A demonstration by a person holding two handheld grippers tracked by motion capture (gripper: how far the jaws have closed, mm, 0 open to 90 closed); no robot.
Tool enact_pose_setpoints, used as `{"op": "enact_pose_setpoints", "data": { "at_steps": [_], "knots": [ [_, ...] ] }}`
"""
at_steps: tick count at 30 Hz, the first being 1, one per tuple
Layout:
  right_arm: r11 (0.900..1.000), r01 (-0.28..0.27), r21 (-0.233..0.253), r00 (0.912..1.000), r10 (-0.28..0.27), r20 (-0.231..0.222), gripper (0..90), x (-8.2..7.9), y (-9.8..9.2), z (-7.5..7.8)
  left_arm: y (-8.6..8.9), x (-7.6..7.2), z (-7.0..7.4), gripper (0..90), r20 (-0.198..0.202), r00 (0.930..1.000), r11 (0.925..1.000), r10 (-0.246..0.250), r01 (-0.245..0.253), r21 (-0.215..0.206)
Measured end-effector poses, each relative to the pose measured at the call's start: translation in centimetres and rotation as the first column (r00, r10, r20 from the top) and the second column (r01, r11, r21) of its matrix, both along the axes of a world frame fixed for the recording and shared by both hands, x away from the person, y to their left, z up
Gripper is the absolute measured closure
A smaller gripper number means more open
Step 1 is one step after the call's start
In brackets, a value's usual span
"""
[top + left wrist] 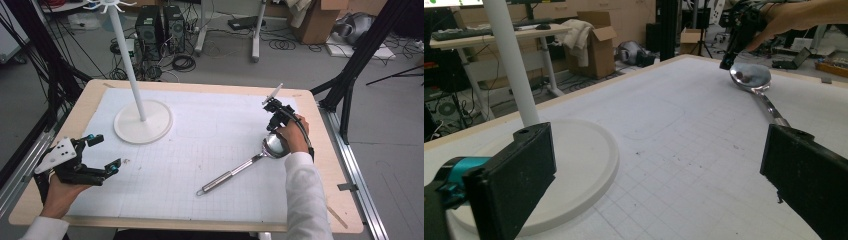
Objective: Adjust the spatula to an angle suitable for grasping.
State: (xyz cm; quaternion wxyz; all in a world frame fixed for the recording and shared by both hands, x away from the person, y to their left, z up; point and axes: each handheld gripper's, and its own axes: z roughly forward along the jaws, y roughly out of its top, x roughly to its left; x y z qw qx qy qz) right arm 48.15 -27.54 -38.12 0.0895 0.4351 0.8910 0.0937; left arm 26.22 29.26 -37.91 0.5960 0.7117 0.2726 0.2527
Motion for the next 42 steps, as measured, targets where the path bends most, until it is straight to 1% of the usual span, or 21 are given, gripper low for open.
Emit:
{"op": "enact_pose_setpoints", "data": {
  "at_steps": [3,6,10,12,20,22,28,32,35,36,37,40,42],
  "knots": [
    [1.000,0.002,-0.001,0.9999,-0.002,-0.012,90.0,-0.2,0.0,0.1,0.1,0.0,0.0,1.7,0.002,1.0000,1.0000,0.002,-0.002,-0.003],
    [1.000,-0.001,-0.006,1.0000,0.001,-0.009,90.0,-0.3,0.1,0.1,0.1,0.0,0.0,1.8,0.002,1.0000,1.0000,0.002,-0.002,-0.003],
    [1.000,-0.004,-0.015,0.9998,0.004,-0.017,90.0,-0.4,-0.1,0.1,0.1,0.0,0.0,1.8,0.003,1.0000,1.0000,0.002,-0.002,-0.003],
    [1.000,0.005,-0.017,0.9997,-0.006,-0.023,90.0,-0.5,-0.1,0.1,0.1,-0.1,0.0,1.7,0.003,1.0000,1.0000,0.001,-0.001,-0.002],
    [1.000,0.008,-0.029,0.9992,-0.009,-0.038,90.0,-0.7,-0.5,0.0,0.1,-0.1,0.0,1.8,0.004,1.0000,1.0000,0.003,-0.003,-0.003],
    [1.000,0.013,-0.028,0.9992,-0.014,-0.037,90.0,-0.8,-0.6,0.1,0.1,-0.1,0.1,1.7,0.003,1.0000,1.0000,0.003,-0.003,-0.003],
    [0.999,0.023,-0.028,0.9983,-0.025,-0.053,90.0,-1.1,-0.9,0.1,0.0,-0.1,0.1,1.7,0.005,1.0000,1.0000,-0.001,0.001,0.005],
    [0.999,0.026,-0.033,0.9977,-0.028,-0.062,90.0,-1.3,-1.1,0.1,0.1,-0.1,0.1,1.7,0.005,1.0000,1.0000,0.002,-0.002,0.001],
    [0.999,0.033,-0.011,0.9983,-0.033,-0.049,90.0,-1.6,-1.4,0.0,0.1,-0.1,0.1,1.8,0.006,1.0000,1.0000,0.002,-0.002,0.001],
    [0.999,0.039,-0.004,0.9978,-0.039,-0.054,90.0,-1.7,-1.5,-0.2,0.1,-0.1,0.1,1.7,0.006,1.0000,1.0000,0.001,-0.001,0.001],
    [0.999,0.038,-0.010,0.9978,-0.038,-0.053,90.0,-1.9,-1.6,-0.4,0.0,-0.1,0.1,1.8,0.006,1.0000,1.0000,0.000,0.000,0.001],
    [0.999,0.041,-0.007,0.9972,-0.042,-0.061,90.0,-2.2,-1.9,-0.7,0.0,-0.1,0.1,1.8,0.006,1.0000,1.0000,-0.002,0.002,0.005],
    [0.999,0.049,-0.002,0.9968,-0.049,-0.063,90.0,-2.5,-2.1,-0.8,-0.1,-0.1,0.2,1.8,0.007,1.0000,1.0000,-0.002,0.002,0.000]
  ]
}}
